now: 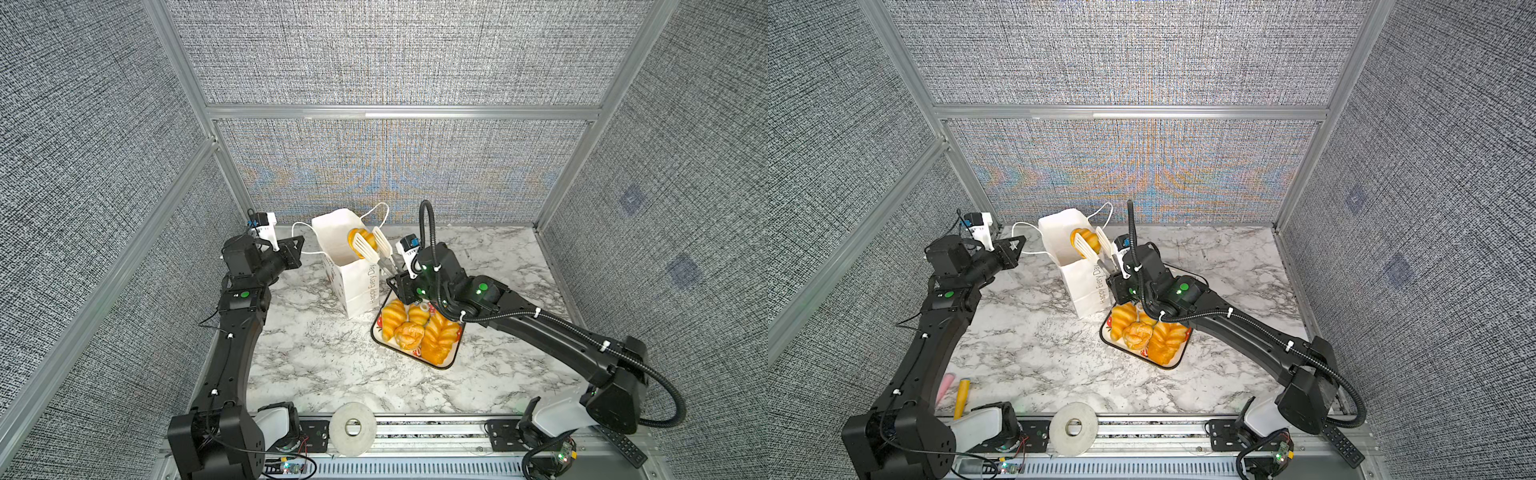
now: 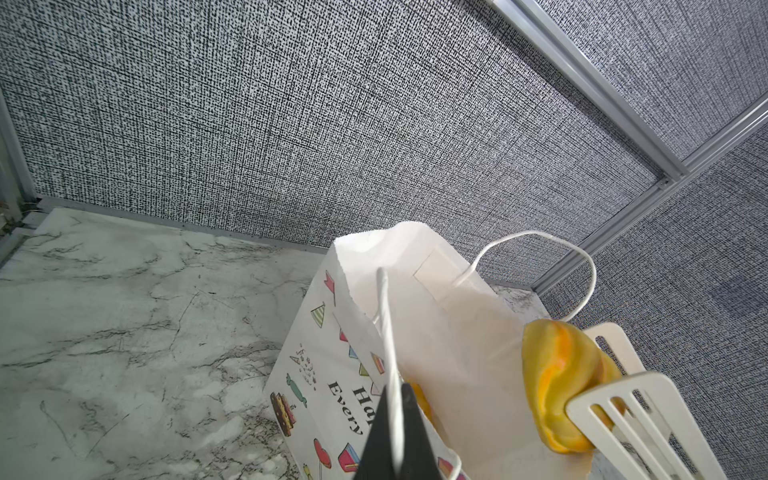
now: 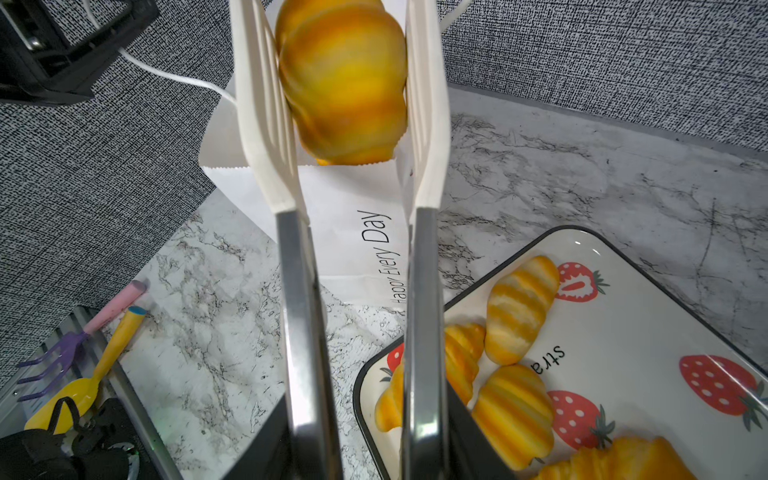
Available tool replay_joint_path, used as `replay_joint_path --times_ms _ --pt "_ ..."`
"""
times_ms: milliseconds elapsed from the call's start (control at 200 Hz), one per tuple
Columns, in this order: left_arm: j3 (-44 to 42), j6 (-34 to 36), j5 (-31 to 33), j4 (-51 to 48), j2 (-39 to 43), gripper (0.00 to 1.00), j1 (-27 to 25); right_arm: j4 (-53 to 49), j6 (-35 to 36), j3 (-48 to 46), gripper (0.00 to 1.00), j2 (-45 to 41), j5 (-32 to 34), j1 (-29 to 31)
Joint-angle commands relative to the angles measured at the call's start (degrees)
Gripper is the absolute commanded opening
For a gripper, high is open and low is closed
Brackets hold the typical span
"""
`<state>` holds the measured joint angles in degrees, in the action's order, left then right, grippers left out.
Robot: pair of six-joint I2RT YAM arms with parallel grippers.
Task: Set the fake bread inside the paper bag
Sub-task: 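Open the tongs with the right gripper to drop the croissant into the bag, then raise the open tongs out of the bag and move back over the tray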
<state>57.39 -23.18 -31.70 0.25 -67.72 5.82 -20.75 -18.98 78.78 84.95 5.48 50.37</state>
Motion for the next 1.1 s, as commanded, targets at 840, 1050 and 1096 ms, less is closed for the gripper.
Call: replay_joint_path --times_ms 840,1050,1096 --pt "0.14 0.15 -0.64 0.46 0.14 0.0 0.12 1.53 -0.02 -0.1 0.5 -2.09 2.3 0.65" --pt "0.1 0.15 -0.64 0.45 0.1 0.0 0.15 2.12 -0.13 -1.42 0.5 -3.82 4.27 0.68" --pt "0.1 0.15 -0.57 0.5 0.06 0.0 0.15 2.27 -0.19 -1.68 0.5 -4.13 4.65 0.7"
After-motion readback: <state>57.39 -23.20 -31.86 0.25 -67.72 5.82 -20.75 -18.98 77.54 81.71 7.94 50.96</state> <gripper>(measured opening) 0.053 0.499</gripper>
